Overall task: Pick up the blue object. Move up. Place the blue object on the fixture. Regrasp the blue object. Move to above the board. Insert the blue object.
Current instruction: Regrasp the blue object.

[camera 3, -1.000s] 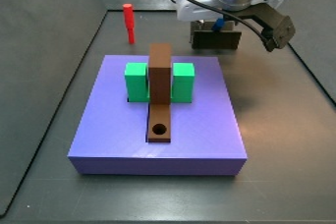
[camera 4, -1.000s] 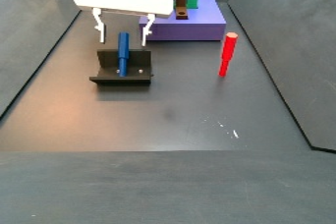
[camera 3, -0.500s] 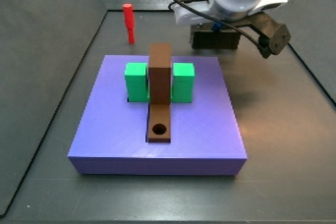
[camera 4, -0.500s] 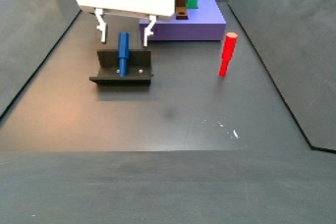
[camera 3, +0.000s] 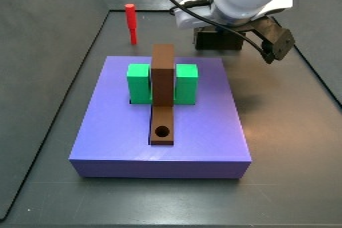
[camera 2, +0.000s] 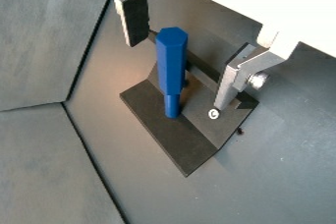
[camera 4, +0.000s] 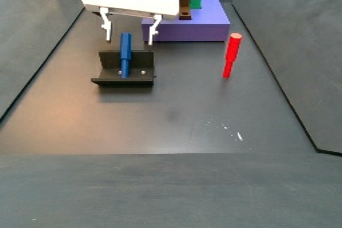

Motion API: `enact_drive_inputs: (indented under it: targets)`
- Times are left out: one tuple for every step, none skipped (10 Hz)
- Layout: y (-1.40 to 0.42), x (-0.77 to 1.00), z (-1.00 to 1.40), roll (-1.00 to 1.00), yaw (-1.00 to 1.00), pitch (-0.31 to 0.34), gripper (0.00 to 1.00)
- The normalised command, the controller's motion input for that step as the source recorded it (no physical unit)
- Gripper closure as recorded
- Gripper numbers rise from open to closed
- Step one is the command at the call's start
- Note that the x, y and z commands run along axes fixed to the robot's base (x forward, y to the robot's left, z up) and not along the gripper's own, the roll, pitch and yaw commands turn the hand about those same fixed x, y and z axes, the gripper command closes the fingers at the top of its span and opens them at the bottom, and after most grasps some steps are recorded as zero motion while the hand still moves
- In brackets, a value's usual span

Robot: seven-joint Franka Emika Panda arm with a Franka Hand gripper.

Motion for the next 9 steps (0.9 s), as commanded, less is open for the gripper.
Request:
enact_drive_inputs:
  targets:
    - [0.00, 0.00, -0.17, 0.07, 0.05, 0.000, 0.00]
    - [0.00, 0.00, -0.17, 0.05, 0.06, 0.000, 0.00]
    - [0.00, 0.00, -0.11, 0.00, 0.08, 0.000, 0.00]
    - [-0.06, 0.00, -0.09, 0.00, 0.07, 0.000, 0.00]
    - [0.00, 0.00, -0.07, 0.00, 0.05, 0.000, 0.00]
    - [0.00, 0.00, -0.05, 0.00, 0.05, 0.000, 0.00]
    - [0.00, 0.00, -0.08, 0.00, 0.04, 0.000, 0.00]
    - [0.00, 0.00, -0.02, 0.00, 0.04, 0.000, 0.00]
    - [0.00, 0.00, 0.00, 0.00, 0.00, 0.000, 0.00]
